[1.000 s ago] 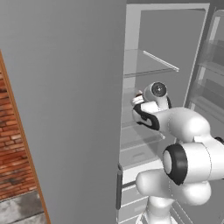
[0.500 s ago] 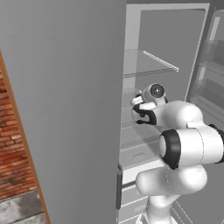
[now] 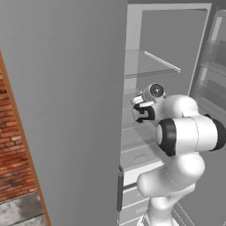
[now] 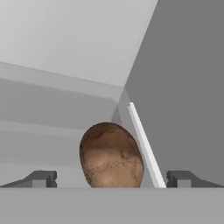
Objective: Open the fridge, remove the mango, potato, and fish, and place them on any counter.
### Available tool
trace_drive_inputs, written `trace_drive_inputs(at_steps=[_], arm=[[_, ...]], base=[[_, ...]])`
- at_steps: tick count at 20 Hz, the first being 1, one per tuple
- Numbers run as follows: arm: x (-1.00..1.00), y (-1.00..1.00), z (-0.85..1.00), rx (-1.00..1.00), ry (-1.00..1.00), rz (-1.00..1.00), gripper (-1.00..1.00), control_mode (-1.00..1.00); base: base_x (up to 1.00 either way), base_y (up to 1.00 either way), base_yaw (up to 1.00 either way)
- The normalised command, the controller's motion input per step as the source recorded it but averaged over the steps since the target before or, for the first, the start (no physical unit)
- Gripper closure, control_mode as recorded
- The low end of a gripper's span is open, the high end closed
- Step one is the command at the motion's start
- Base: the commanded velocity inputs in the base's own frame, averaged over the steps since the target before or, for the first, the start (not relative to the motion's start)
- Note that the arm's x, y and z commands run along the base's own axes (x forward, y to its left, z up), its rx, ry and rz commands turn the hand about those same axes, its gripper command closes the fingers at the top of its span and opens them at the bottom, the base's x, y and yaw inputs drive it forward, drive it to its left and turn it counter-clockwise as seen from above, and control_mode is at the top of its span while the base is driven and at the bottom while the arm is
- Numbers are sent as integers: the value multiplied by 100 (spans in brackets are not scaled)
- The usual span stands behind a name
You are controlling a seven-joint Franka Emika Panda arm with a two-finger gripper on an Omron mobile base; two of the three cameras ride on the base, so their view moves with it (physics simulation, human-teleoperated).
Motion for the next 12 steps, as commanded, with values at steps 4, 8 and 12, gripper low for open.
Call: trace_drive_inputs(at_steps=[4,8,12], arm=[[27,-6,-19,0,3,0,-100,-100],[26,-3,-20,0,3,0,-100,-100],[19,-1,-20,0,4,0,-100,-100]], base=[[0,0,0],[0,0,0],[0,0,0]])
